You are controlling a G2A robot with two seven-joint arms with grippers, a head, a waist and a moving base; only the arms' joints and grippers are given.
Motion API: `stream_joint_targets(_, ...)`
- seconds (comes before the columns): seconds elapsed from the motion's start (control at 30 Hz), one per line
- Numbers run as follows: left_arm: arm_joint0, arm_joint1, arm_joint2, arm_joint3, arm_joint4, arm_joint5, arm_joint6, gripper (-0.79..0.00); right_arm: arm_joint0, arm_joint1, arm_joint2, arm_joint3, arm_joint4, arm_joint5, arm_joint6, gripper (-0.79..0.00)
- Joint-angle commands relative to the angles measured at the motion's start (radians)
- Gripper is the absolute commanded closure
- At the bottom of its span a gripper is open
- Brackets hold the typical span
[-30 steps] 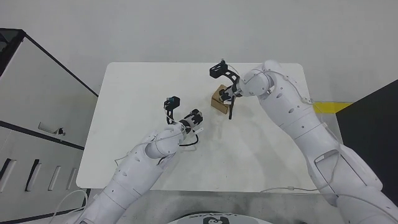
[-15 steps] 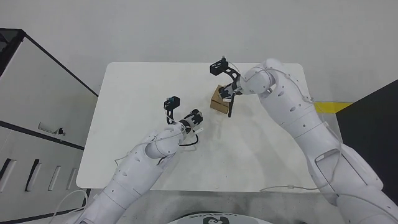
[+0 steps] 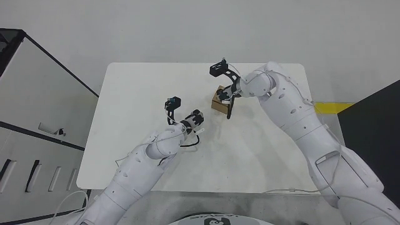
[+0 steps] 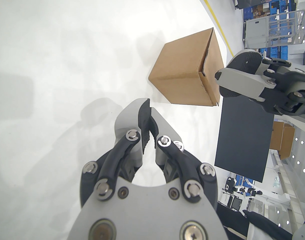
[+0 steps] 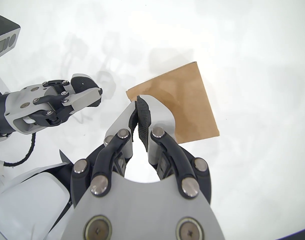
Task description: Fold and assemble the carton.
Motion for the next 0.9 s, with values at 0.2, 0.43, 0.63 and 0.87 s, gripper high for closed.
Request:
stream_joint_targets(0.2,0.0,0.0,0.0,0.0,0.0,0.0,0.0,0.0,0.003,-0.008,-0.027,0.028,-0.014,0.005,-0.015,0.0)
stream_joint_targets(0.43,0.0,0.0,0.0,0.0,0.0,0.0,0.0,0.0,0.012,-0.013,-0.041,0.043,-0.023,0.006,-0.018,0.0)
stream_joint_targets(0.63,0.0,0.0,0.0,0.0,0.0,0.0,0.0,0.0,0.018,-0.008,-0.02,0.027,-0.011,0.005,-0.015,0.0)
stream_joint_targets(0.87,0.0,0.0,0.0,0.0,0.0,0.0,0.0,0.0,0.007,0.0,0.003,0.002,0.0,0.004,-0.013,0.0)
